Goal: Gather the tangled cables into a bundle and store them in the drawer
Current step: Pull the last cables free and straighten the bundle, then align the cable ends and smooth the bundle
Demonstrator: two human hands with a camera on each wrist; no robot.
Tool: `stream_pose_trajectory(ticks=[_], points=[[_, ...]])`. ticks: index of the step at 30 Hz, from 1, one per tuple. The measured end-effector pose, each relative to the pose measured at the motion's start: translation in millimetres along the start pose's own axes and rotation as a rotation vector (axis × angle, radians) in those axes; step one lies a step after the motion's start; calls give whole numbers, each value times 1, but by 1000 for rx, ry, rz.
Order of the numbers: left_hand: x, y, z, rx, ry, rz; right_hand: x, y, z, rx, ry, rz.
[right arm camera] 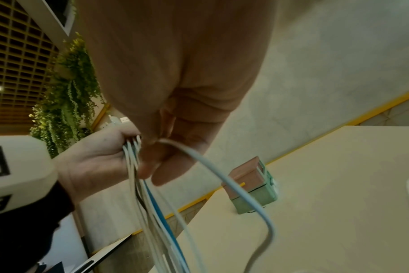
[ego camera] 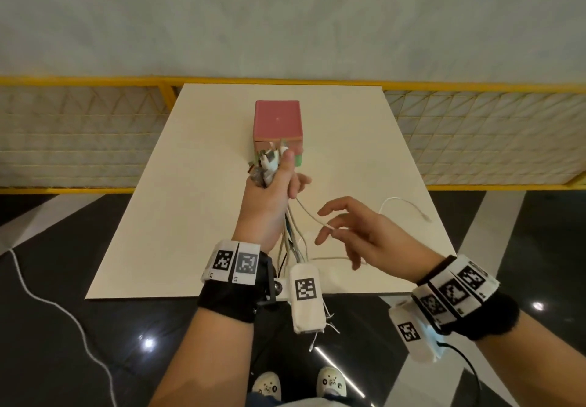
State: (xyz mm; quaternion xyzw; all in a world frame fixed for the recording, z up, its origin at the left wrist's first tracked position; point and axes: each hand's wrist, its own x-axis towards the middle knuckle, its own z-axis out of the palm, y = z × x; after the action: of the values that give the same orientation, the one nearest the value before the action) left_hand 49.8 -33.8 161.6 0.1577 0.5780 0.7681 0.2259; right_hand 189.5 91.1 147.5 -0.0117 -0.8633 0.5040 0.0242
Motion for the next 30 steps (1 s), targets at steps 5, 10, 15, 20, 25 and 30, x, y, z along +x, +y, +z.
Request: stream_pose_trajectory(ticks=[5, 10, 15, 20, 25, 30], points=[[5, 18, -20, -290, 60, 53, -18, 25, -13, -149, 5, 149], [-9, 32, -24, 11, 37, 88, -26, 28, -31, -290, 71, 225], [-36, 30, 11, 508, -307, 127, -12, -20, -40, -455, 240, 19], [-50, 24, 21, 588, -250, 115, -13, -45, -49, -612, 280, -82], [-41, 32, -8, 328, 343, 123, -36, -30, -61, -628, 357, 49], [-59, 25, 5, 303, 106, 281, -38, -50, -45, -729, 280, 10]])
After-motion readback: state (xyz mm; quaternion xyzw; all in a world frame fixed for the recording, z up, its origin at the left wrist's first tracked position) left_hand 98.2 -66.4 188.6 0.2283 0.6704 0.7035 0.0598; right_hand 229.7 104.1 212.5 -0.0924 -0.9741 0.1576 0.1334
